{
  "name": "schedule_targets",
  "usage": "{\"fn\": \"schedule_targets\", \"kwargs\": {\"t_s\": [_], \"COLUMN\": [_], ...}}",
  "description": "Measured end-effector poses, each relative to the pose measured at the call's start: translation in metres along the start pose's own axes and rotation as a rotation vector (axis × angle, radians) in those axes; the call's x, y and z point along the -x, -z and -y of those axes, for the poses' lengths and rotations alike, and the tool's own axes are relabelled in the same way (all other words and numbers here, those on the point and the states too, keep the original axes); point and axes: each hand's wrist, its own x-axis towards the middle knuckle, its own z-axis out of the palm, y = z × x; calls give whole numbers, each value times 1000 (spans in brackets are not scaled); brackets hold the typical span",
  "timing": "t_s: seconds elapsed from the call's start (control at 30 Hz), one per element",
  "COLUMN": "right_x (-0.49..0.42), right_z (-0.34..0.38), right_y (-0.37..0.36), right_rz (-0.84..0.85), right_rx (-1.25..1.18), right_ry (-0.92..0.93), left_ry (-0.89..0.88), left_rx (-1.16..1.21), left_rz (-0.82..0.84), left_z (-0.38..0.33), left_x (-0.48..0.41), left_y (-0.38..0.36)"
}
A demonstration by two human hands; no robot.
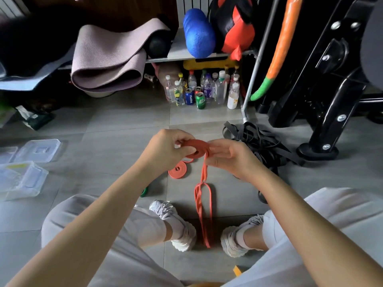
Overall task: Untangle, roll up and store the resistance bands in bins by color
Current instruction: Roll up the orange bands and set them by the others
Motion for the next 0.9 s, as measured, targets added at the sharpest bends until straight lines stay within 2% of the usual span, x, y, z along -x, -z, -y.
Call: {"fn": "schedule_targets", "kwargs": {"t_s": [0.13, 0.27, 0.33, 0.47, 0.63, 0.73, 0.9], "right_x": [1, 5, 7, 9, 10, 10, 12], "right_z": [3, 2, 2, -4, -5, -6, -11], "right_y": [-3, -5, -6, -4, -4, -5, -14], "right_rz": [-83, -182, -219, -170, -146, -149, -199], "right_rx": [71, 415, 502, 276, 228, 239, 8], "right_ry": [89, 196, 247, 187, 241, 235, 249], "left_ry": [-14, -37, -36, -12, 93, 94, 116], "left_rx": [-60, -74, -53, 131, 432, 459, 602], "left_rz": [76, 51, 37, 27, 38, 32, -29], "left_z": [-5, -2, 0, 3, 9, 9, 9], "left_x": [2, 3, 3, 5, 9, 11, 13], "left_y": [2, -2, -4, -6, -13, -14, -24]}}
